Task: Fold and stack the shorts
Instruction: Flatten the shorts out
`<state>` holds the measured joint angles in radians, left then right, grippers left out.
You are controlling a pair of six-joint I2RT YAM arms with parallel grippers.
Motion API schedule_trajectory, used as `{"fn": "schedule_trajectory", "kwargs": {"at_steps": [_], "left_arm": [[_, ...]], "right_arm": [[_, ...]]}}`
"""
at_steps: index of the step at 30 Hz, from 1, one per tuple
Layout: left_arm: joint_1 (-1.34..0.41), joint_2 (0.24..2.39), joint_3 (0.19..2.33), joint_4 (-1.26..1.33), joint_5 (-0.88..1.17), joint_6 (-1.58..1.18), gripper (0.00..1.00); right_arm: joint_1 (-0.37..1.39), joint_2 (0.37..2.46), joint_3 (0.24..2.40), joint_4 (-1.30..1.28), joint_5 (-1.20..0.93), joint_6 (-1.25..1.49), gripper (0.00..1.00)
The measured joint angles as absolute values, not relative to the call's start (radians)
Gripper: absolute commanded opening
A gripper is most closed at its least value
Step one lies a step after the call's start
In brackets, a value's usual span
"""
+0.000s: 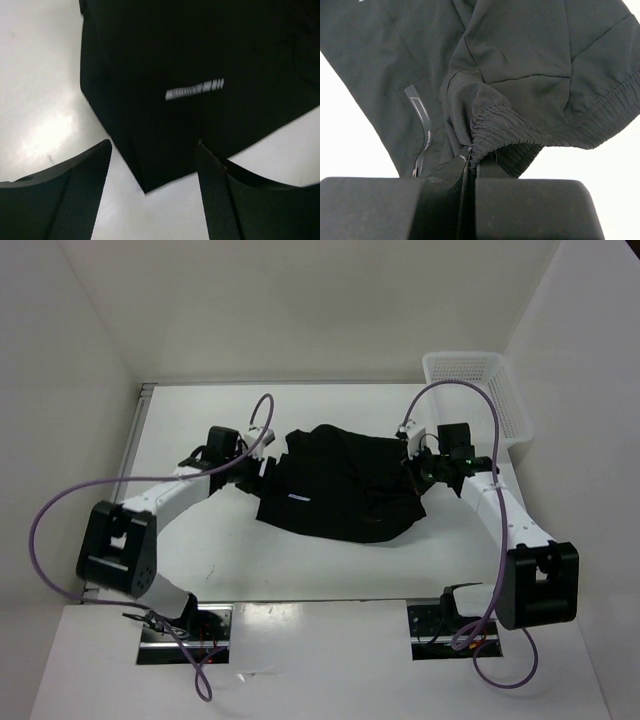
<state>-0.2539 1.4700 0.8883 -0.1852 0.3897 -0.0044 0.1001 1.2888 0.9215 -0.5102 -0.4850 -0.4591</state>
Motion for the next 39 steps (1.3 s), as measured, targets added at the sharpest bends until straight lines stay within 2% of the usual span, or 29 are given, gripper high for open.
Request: {"fn": "schedule_trajectory", "kwargs": {"at_steps": [4, 14, 18, 22, 24, 27, 28, 30, 35, 39], "left_arm": [[-0.254, 1.637, 1.03, -0.145, 0.421, -0.005, 0.84], [-0.255, 1.818, 1.129, -0.064, 0.424, -0.005, 0.85], [-0.271, 1.864, 1.144, -0.067, 0.424, -0.007, 0.75], [-0.281, 1.876, 1.148, -0.075, 0.426, -0.007, 0.57], [-0.283, 1.876, 1.147, -0.071, 0.429, -0.007, 0.46], [-0.286, 1.876, 1.139, -0.057, 0.429, -0.006, 0.41], [-0.286, 1.876, 1.138, -0.057, 0.429, -0.006, 0.46], [-0.286, 1.876, 1.136, -0.05, 0.429, -0.005, 0.62], [-0.287, 1.874, 1.136, -0.029, 0.421, -0.004, 0.83], [-0.287, 1.871, 1.136, -0.022, 0.416, -0.006, 0.81]], "right_arm": [[0.1, 1.315, 0.922, -0.509, -0.483, -0.47, 0.01], [0.1, 1.36, 0.924, -0.508, -0.481, -0.523, 0.01], [0.1, 1.364, 0.924, -0.502, -0.478, -0.542, 0.01], [0.1, 1.365, 0.924, -0.501, -0.474, -0.549, 0.01], [0.1, 1.365, 0.924, -0.501, -0.474, -0.55, 0.01], [0.1, 1.365, 0.924, -0.501, -0.473, -0.551, 0.01], [0.1, 1.365, 0.924, -0.501, -0.473, -0.552, 0.01], [0.1, 1.365, 0.924, -0.501, -0.473, -0.552, 0.01], [0.1, 1.365, 0.924, -0.501, -0.473, -0.556, 0.01], [0.1, 1.365, 0.924, -0.501, -0.467, -0.561, 0.01]]}}
